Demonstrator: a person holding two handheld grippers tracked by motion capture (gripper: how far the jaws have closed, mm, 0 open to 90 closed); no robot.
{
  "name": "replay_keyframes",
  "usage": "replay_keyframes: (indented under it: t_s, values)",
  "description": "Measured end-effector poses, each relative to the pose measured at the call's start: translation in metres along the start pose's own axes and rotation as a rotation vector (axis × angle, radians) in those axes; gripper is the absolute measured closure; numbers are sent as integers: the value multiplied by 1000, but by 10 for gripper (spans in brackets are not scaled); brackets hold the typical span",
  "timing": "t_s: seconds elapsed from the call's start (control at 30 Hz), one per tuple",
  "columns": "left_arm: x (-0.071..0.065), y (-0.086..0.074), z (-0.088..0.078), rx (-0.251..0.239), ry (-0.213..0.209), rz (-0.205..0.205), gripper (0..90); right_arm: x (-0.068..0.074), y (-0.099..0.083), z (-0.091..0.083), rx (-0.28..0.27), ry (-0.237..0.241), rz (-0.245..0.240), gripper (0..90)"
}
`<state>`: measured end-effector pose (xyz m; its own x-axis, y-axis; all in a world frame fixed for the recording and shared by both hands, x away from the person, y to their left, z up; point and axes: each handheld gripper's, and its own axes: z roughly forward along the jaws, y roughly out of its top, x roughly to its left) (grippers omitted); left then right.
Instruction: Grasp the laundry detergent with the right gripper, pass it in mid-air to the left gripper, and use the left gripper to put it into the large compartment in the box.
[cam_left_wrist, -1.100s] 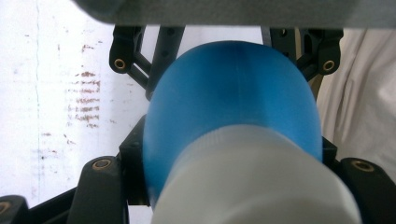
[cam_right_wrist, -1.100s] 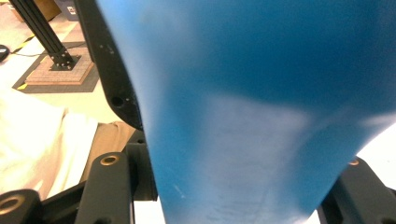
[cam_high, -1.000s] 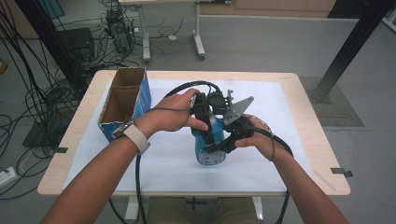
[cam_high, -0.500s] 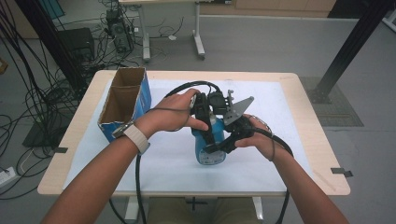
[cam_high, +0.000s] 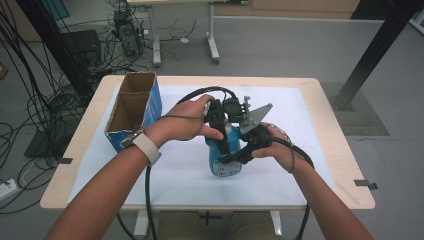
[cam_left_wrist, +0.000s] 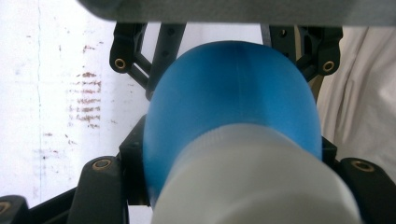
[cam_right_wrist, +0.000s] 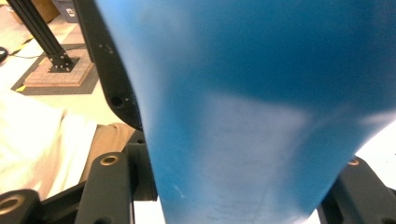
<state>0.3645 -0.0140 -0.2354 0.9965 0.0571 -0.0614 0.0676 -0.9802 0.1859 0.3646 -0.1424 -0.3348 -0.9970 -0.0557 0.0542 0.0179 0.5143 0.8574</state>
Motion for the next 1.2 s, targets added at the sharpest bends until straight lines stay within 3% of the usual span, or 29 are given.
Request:
replay_keyframes:
  t_s: [0.4, 0.47, 0.53, 0.63, 0.73, 0.87, 1.2]
  values:
    - [-2, 2, -2, -7, 6, -1, 381, 1, -1, -2, -19, 4, 0, 409]
    - [-2, 1, -1, -2, 12, -7, 381, 2, -2, -2, -31, 25, 35, 315]
    - [-1, 0, -1, 1, 18, -10, 380, 2, -3, -3, -19, 13, 44, 217]
    - [0, -2, -2, 1, 18, -20, 377, 2, -8, -11, 9, -20, 81, 119]
    - [1, -5, -3, 6, 26, -36, 373, 1, -14, -22, 28, -75, 103, 79]
    - [2, -8, -5, 8, 46, -57, 372, 0, -17, -39, 69, -128, 123, 72]
    - [10, -13, -16, -7, 112, -180, 371, 1, -21, -71, 208, -218, 140, 56]
